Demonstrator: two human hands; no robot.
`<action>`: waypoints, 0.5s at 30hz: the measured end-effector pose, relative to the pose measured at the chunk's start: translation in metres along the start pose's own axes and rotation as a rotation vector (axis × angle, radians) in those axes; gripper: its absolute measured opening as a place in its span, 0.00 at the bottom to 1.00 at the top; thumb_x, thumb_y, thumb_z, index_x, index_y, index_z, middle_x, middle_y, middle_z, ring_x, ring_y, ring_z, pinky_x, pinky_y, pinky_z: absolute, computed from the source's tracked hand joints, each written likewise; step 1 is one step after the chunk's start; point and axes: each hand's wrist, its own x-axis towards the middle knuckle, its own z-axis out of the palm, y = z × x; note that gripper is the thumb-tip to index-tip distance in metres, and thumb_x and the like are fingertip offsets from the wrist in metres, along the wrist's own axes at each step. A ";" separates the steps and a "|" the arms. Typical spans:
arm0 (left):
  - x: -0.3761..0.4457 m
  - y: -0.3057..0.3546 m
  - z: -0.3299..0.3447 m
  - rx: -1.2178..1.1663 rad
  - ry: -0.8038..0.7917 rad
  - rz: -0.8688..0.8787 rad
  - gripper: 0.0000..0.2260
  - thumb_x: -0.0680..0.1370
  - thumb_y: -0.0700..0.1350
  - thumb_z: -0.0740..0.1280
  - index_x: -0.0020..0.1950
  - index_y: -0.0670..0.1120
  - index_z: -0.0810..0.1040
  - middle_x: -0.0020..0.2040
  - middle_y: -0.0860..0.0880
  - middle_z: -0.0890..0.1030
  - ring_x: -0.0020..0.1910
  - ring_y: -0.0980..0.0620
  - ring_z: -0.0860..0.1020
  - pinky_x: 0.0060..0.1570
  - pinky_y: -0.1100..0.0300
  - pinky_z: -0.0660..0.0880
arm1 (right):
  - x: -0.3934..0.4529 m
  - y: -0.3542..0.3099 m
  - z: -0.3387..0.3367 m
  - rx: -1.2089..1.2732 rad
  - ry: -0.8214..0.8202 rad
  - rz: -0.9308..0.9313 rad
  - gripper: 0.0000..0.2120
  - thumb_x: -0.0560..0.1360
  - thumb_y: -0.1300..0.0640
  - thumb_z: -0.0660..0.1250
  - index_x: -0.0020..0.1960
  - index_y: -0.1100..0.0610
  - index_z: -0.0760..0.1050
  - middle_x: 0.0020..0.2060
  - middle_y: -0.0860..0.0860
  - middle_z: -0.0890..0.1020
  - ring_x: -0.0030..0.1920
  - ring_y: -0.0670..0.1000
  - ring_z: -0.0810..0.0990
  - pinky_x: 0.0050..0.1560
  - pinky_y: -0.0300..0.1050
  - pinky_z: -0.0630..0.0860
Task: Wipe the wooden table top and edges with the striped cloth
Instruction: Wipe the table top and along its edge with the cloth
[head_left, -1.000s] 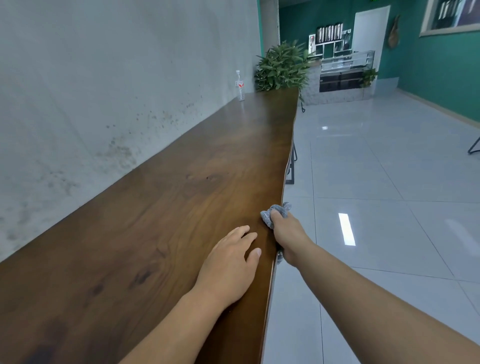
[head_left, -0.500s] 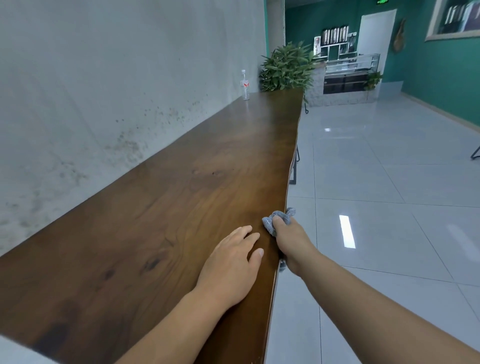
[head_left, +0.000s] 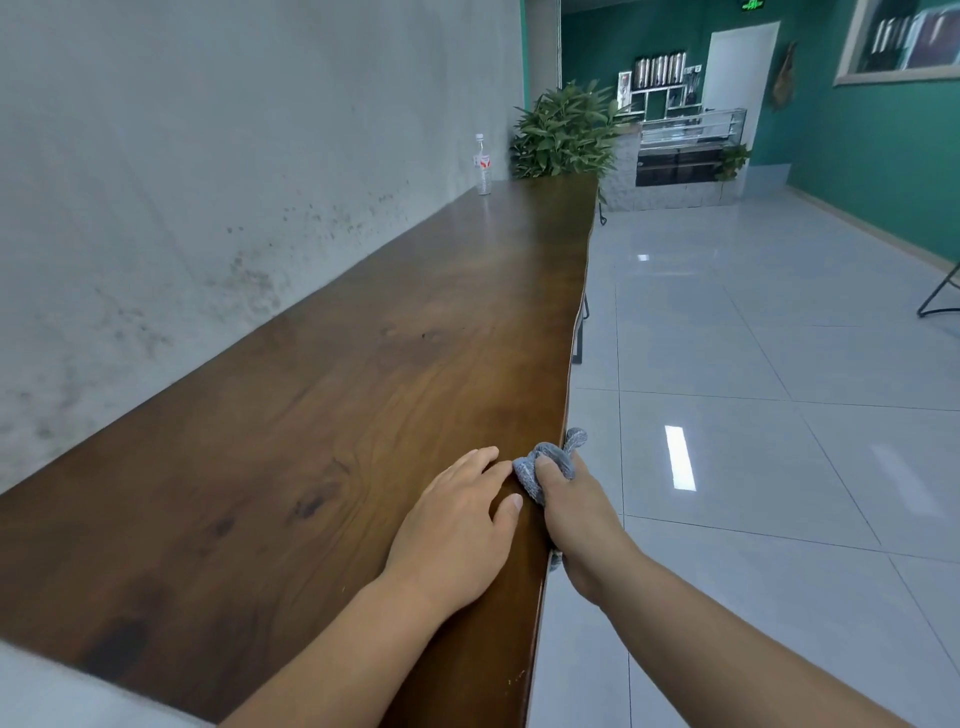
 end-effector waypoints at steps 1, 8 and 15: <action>-0.002 0.000 -0.001 0.003 -0.011 -0.001 0.22 0.83 0.55 0.51 0.77 0.56 0.58 0.77 0.60 0.55 0.75 0.60 0.52 0.72 0.62 0.51 | 0.001 -0.001 -0.001 -0.014 0.001 -0.001 0.22 0.82 0.44 0.53 0.75 0.46 0.62 0.63 0.50 0.76 0.60 0.52 0.76 0.55 0.50 0.76; -0.004 0.001 -0.002 -0.017 -0.012 -0.019 0.21 0.83 0.54 0.51 0.76 0.55 0.61 0.77 0.60 0.56 0.75 0.61 0.53 0.74 0.61 0.52 | 0.032 -0.027 -0.003 -0.041 0.039 0.044 0.25 0.81 0.43 0.53 0.76 0.50 0.61 0.65 0.55 0.74 0.62 0.57 0.75 0.58 0.53 0.74; -0.008 0.008 -0.007 0.012 -0.033 -0.044 0.20 0.83 0.53 0.52 0.76 0.54 0.61 0.77 0.59 0.57 0.75 0.60 0.53 0.73 0.61 0.52 | 0.014 -0.024 -0.002 -0.036 0.004 0.071 0.26 0.81 0.42 0.51 0.77 0.47 0.58 0.66 0.55 0.74 0.62 0.58 0.75 0.59 0.56 0.75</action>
